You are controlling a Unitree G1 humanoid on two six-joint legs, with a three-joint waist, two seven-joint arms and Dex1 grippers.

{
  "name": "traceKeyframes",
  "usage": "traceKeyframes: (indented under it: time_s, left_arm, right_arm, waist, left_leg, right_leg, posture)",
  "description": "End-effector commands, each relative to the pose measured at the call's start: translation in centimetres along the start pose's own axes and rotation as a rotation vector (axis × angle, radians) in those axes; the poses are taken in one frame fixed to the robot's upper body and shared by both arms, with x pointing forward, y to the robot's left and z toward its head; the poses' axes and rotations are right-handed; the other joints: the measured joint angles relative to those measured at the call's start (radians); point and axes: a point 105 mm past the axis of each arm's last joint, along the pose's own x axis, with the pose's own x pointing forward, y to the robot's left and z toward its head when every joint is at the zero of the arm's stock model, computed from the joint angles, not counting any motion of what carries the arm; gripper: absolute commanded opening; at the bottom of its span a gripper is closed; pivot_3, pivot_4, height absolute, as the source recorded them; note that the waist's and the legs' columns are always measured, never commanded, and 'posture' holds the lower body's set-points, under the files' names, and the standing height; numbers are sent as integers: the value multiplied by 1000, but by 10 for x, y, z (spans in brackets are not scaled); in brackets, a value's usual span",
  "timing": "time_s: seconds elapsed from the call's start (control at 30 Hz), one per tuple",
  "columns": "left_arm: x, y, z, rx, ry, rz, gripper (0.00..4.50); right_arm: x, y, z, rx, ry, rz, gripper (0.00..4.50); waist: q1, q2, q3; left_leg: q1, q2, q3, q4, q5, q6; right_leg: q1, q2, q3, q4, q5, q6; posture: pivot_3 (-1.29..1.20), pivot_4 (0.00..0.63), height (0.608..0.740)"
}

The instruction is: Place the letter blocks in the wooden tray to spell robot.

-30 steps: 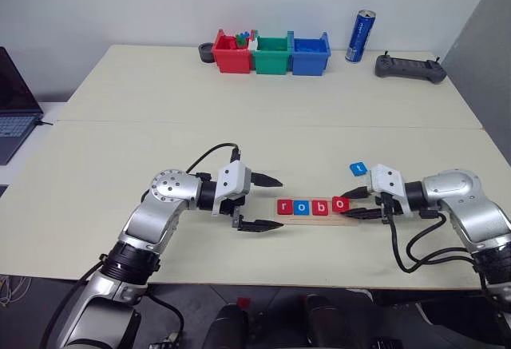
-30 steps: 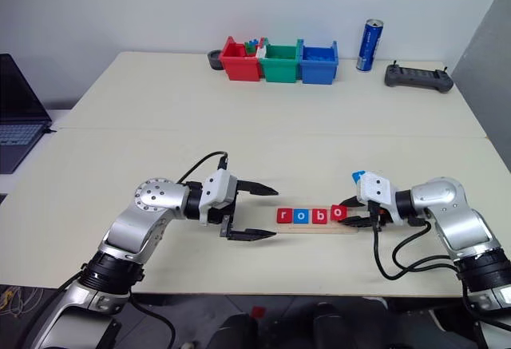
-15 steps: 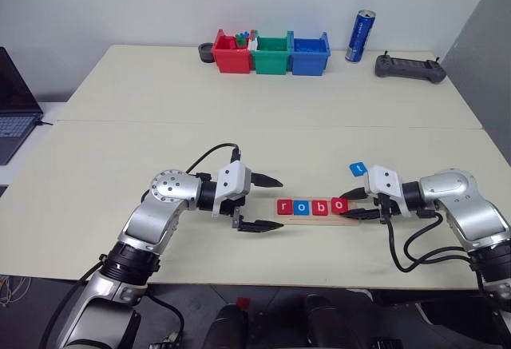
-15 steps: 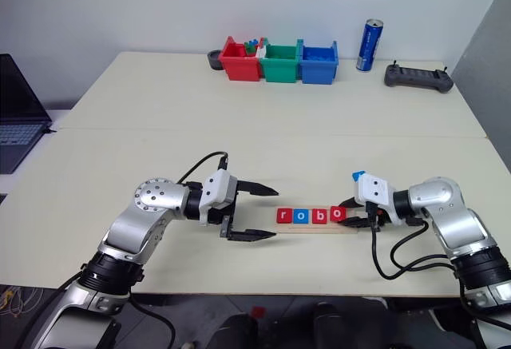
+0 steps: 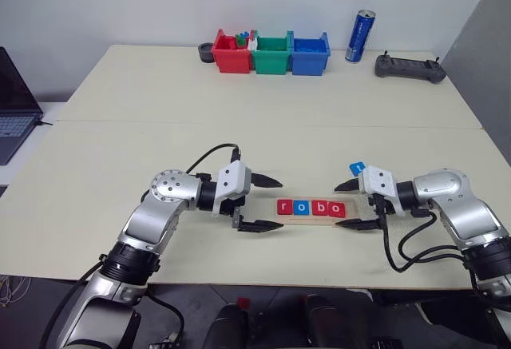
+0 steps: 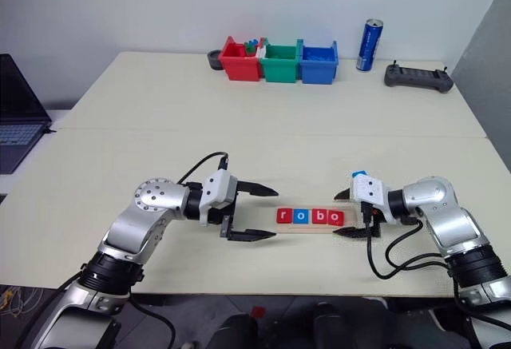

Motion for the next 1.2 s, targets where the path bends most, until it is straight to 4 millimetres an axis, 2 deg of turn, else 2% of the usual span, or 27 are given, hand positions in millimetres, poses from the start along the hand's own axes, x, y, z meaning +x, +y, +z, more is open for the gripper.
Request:
traceKeyframes:
  time_s: [0.03,0.23,0.3,0.4,0.7,0.83,1.2]
  left_arm:
    - [-2,1,10,42,-18,5,4500]
    - [-2,1,9,43,-18,5,4500]
    - [-2,2,9,43,-18,6,4500]
    - [-2,2,9,46,-19,4,4500]
    - [-2,2,9,51,-18,-6,4500]
    - [-2,2,10,52,-16,-7,4500]
    - [-2,3,10,56,-16,-3,4500]
  right_arm:
    - [-14,-10,10,-29,-14,-41,4456]
    - [-35,-12,16,-16,-14,-79,4456]
    - [-41,-11,19,-9,-27,-85,4087]
    - [-43,-4,21,-1,-33,-74,3154]
    - [-24,27,22,35,-66,-14,23]
    - [-16,30,17,36,-55,-26,23]
    - [1,19,3,4,-2,-61,23]
  waist:
    - [0,0,0]
    - [1,0,0]
    - [1,0,0]
    - [0,0,0]
    - [1,0,0]
    - [1,0,0]
    - [1,0,0]
  left_leg:
    - [0,0,0,0,0,0]
    - [0,0,0,0,0,0]
    - [0,0,0,0,0,0]
    - [0,0,0,0,0,0]
    - [0,0,0,0,0,0]
    - [0,0,1,0,0,0]
    - [0,0,0,0,0,0]
  right_leg:
    - [0,0,0,0,0,0]
    - [0,0,0,0,0,0]
    - [0,0,0,0,0,0]
    - [0,0,0,0,0,0]
    - [0,0,0,0,0,0]
    - [0,0,0,0,0,0]
    - [0,0,0,0,0,0]
  posture:
    - [0,150,740]
    - [0,150,740]
    - [0,150,740]
    - [0,150,740]
    - [0,150,740]
    - [0,150,740]
    - [0,150,740]
